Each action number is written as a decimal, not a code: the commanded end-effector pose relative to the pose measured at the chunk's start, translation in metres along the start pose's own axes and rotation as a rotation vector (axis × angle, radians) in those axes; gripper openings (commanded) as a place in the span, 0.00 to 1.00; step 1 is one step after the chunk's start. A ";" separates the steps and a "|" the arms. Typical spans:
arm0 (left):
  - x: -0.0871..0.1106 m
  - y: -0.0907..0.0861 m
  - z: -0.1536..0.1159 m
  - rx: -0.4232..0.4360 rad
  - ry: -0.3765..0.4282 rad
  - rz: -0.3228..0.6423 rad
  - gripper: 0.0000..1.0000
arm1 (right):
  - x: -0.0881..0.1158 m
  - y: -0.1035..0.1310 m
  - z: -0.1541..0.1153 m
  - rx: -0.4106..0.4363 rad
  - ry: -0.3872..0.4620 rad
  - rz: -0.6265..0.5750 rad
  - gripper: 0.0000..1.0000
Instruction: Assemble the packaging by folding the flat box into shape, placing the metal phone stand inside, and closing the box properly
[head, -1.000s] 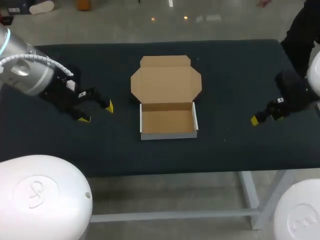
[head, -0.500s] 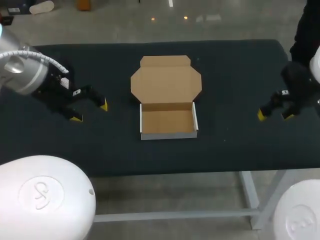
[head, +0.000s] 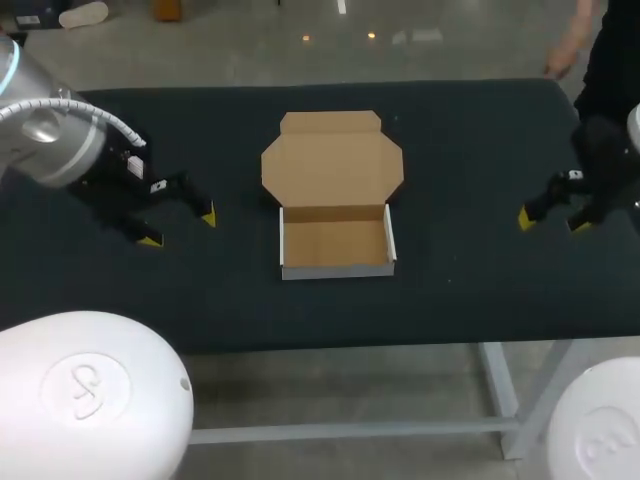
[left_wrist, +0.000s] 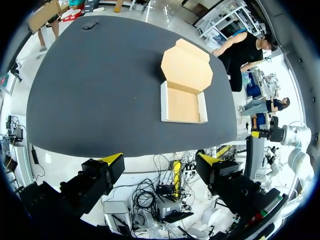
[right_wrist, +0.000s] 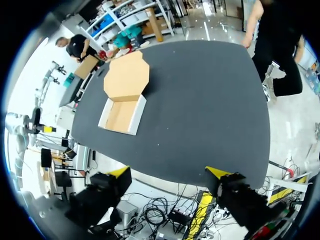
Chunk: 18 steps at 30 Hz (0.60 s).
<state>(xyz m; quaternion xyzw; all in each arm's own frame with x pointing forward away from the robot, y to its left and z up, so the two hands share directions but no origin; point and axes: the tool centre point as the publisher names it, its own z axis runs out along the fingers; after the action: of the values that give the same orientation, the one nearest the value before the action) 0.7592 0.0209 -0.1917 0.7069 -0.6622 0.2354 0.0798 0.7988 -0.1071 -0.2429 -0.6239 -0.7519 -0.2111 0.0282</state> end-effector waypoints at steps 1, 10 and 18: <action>0.000 0.002 -0.002 0.015 -0.022 -0.013 1.00 | -0.001 0.000 -0.008 0.000 0.007 0.003 1.00; -0.003 0.000 -0.001 0.029 -0.033 -0.024 1.00 | 0.000 0.000 -0.010 0.000 0.010 0.022 1.00; -0.005 -0.003 0.004 0.031 -0.029 -0.033 1.00 | 0.000 0.000 -0.010 0.002 0.013 0.031 1.00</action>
<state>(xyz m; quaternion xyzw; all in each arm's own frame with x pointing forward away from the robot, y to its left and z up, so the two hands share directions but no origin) 0.7616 0.0248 -0.1946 0.7218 -0.6480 0.2348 0.0629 0.7968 -0.1098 -0.2360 -0.6344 -0.7417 -0.2149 0.0350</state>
